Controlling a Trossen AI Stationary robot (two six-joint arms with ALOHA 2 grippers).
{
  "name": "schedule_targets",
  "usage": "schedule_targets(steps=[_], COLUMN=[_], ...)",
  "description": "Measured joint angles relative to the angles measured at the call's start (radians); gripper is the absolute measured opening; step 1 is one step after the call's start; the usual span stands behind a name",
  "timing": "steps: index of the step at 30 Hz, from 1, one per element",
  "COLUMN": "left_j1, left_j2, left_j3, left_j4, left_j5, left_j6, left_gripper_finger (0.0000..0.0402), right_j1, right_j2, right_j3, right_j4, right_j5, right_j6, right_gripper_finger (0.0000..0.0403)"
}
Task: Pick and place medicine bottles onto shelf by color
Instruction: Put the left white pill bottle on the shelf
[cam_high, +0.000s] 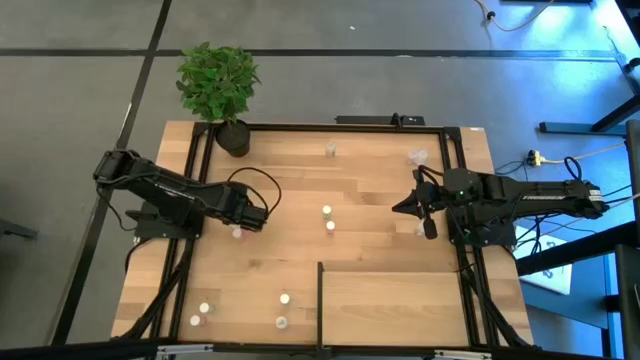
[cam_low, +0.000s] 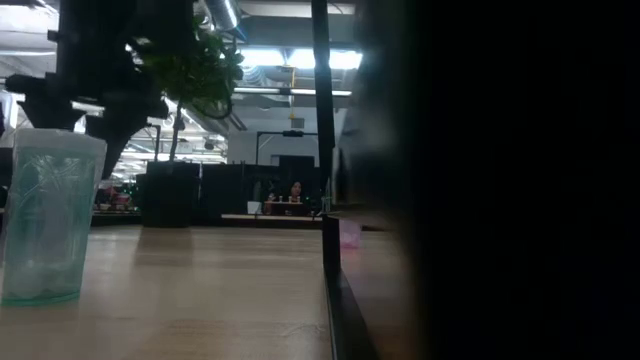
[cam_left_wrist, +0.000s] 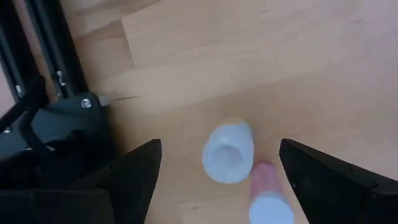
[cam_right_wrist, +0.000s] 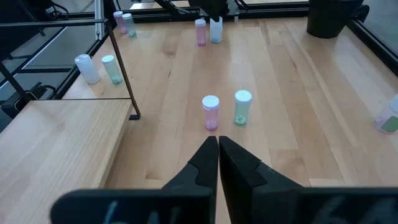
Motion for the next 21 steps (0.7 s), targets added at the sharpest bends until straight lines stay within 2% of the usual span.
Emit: schedule_targets(steps=[13, 21], left_j1=[-0.003, -0.028], left_j2=[0.0, 0.0], left_j3=[-0.112, -0.128], left_j4=[0.147, 0.149], left_j5=[0.027, 0.026], left_j6=[-0.003, -0.003], left_gripper_finger=[0.0322, 0.0322], right_j1=[0.0, 0.0], right_j2=[0.0, 0.0], right_j3=[0.0, 0.0], right_j4=[0.0, 0.0], right_j5=[0.0, 0.0], right_j6=[0.002, 0.001], right_gripper_finger=[0.0018, 0.0018])
